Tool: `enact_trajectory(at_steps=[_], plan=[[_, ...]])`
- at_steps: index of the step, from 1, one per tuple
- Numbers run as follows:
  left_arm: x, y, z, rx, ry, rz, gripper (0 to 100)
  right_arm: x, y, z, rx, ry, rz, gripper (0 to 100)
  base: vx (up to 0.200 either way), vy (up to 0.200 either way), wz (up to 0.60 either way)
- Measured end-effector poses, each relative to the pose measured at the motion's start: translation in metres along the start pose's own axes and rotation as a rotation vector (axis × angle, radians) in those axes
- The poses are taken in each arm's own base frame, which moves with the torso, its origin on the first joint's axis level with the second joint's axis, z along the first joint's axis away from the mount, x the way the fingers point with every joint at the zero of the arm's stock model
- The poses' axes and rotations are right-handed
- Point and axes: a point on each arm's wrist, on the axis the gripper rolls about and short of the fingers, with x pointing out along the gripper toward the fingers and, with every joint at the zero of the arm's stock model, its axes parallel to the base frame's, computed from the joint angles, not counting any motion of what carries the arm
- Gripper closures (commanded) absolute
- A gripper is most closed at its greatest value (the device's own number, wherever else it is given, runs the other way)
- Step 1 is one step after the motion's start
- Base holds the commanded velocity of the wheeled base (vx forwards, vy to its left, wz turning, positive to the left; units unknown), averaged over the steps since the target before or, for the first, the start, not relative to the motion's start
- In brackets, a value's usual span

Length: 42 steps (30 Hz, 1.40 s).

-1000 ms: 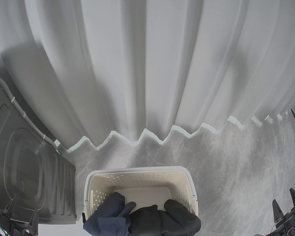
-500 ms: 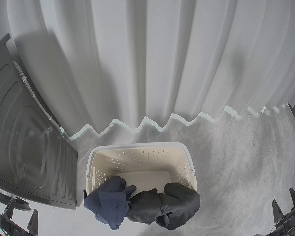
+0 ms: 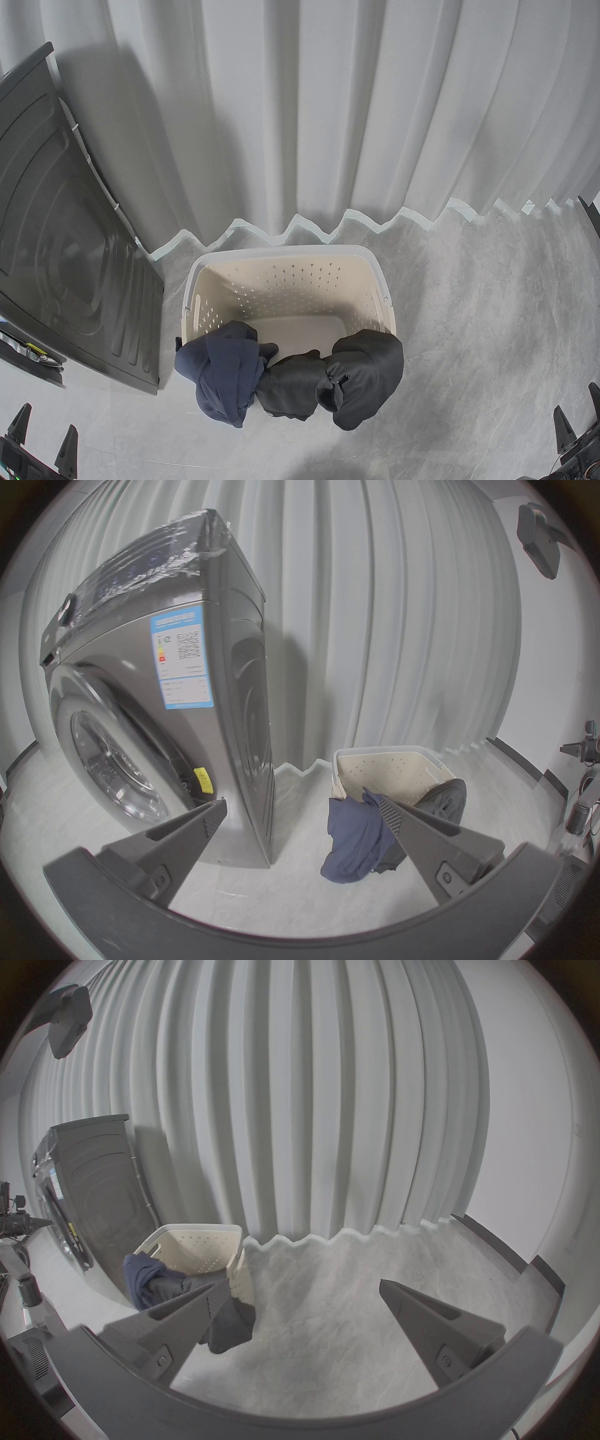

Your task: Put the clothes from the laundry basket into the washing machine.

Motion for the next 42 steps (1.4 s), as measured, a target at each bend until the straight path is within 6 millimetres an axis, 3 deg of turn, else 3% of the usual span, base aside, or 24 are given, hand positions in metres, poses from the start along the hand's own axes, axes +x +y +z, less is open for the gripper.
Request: enact_trajectory(at_steps=[8,17,42], plan=[[0.0,0.0,-0.0002,0.0,0.002,-0.001,0,0.0,0.0,0.0,0.0,0.0,0.0,0,-0.2,0.0,0.0],[0.0,0.0,-0.0001,0.0,0.001,-0.002,0,0.0,0.0001,0.0,0.0,0.0,-0.002,0,0.0,0.0,0.0],[0.0,0.0,0.0,0.0,0.0,-0.001,0,0.0,0.0001,0.0,0.0,0.0,-0.001,0,0.0,0.2,0.0]])
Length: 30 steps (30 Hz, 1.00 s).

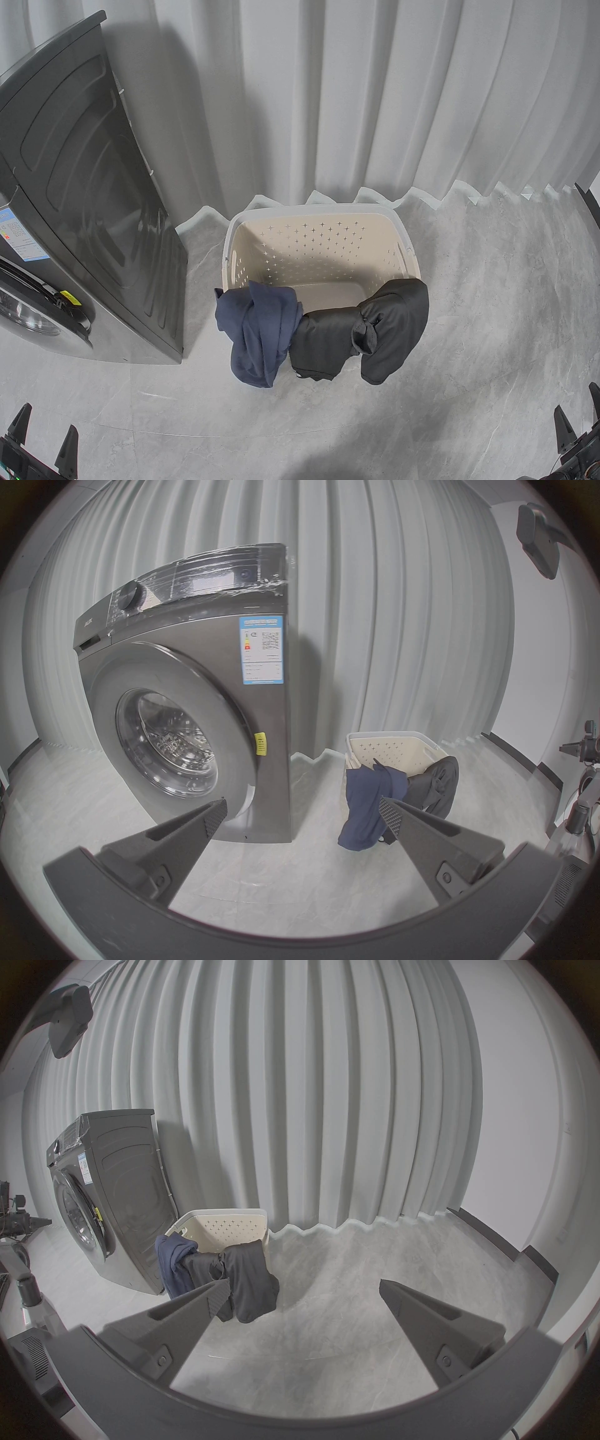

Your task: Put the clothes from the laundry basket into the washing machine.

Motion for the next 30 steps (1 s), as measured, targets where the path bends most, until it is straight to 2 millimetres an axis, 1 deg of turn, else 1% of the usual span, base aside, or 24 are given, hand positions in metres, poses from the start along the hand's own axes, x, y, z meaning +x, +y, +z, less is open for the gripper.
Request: enact_trajectory(at_steps=[8,14,26,30], plan=[[0.0,0.0,0.0,0.0,0.0,0.001,0,0.0,0.0,-0.0001,-0.002,0.001,0.001,0,0.0,0.2,0.0],[0.0,0.0,0.0,0.0,0.0,0.001,0,0.0,0.0,-0.0001,-0.002,0.001,0.001,0,0.0,0.0,0.0],[0.0,0.0,0.0,0.0,0.0,0.0,0,0.0,0.0,-0.0001,-0.002,0.001,0.001,0,-0.2,0.0,0.0],[0.0,0.0,0.0,0.0,0.0,0.002,0,0.0,0.0,0.0,-0.001,0.0,0.001,0,0.0,0.0,0.0]])
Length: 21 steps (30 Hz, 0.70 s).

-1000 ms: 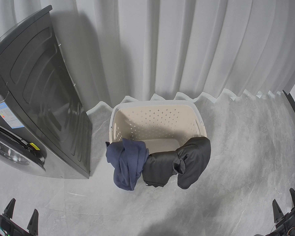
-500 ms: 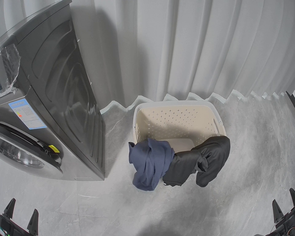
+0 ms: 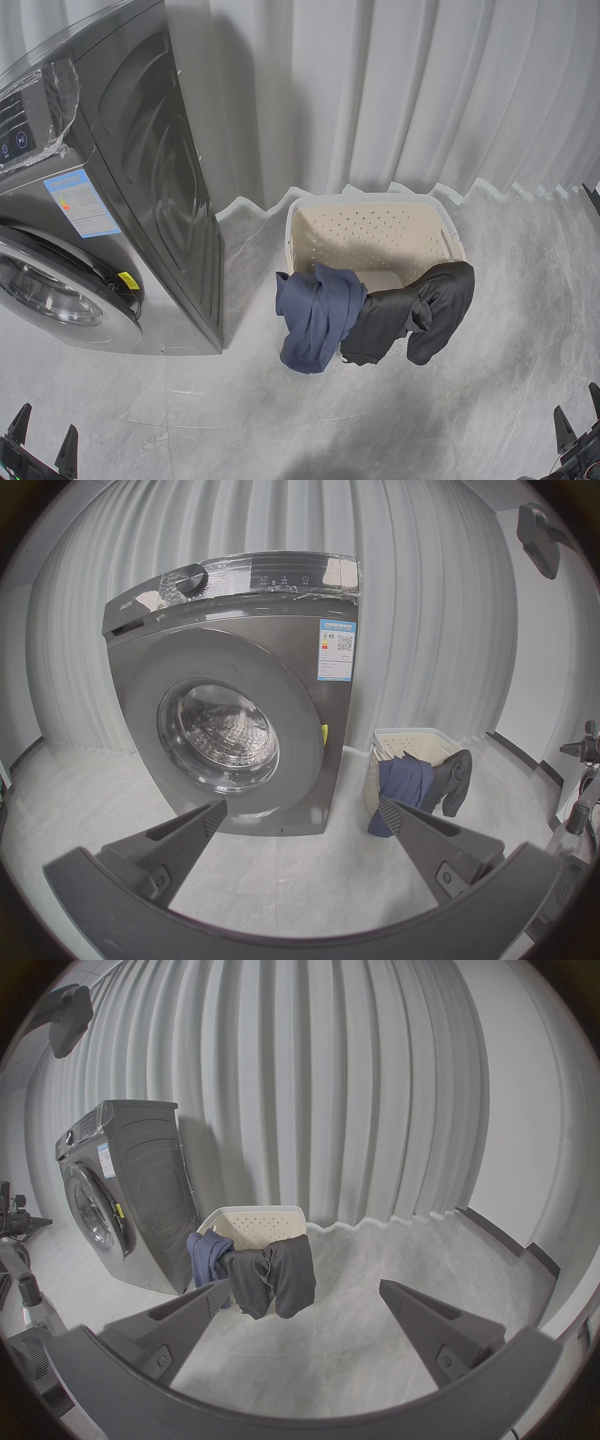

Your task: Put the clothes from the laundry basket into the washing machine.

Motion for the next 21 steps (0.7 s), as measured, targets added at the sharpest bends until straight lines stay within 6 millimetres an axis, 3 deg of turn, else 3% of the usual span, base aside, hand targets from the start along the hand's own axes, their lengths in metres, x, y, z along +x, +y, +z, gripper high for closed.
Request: enact_trajectory(at_steps=[5,21], plan=[[0.0,0.0,0.0,0.0,0.0,-0.001,0,0.0,0.0,0.0,0.0,0.0,0.0,0,0.0,0.0,0.0],[0.0,0.0,0.0,0.0,0.0,0.0,0,0.0,0.0,0.0,0.0,0.0,-0.001,0,0.0,0.2,0.0]])
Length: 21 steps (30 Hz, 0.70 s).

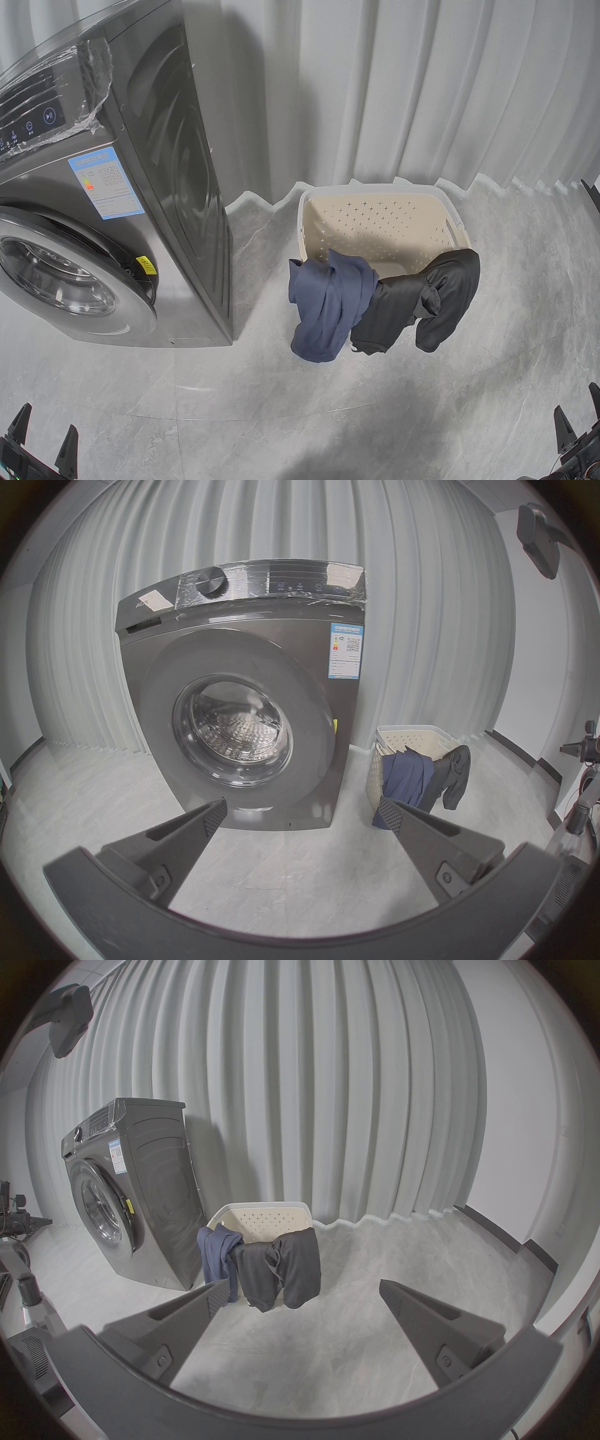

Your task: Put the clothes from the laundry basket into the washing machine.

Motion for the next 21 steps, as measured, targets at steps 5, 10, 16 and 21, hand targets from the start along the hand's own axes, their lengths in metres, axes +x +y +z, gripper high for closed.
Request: enact_trajectory(at_steps=[5,10,16,21], plan=[[0.0,0.0,0.0,0.0,0.0,0.0,0,0.0,0.0,-0.0001,0.0,0.001,0.001,0,0.0,0.2,0.0],[0.0,0.0,0.0,0.0,0.0,0.0,0,0.0,0.0,-0.0002,0.0,0.002,0.001,0,0.0,0.12,0.0],[0.0,0.0,0.0,0.0,0.0,0.001,0,0.0,0.0,-0.0001,0.0,0.001,-0.001,0,0.0,0.0,0.2],[0.0,0.0,0.0,0.0,0.0,0.0,0,0.0,0.0,-0.0001,0.0,0.001,-0.002,0,0.0,0.16,0.12]])
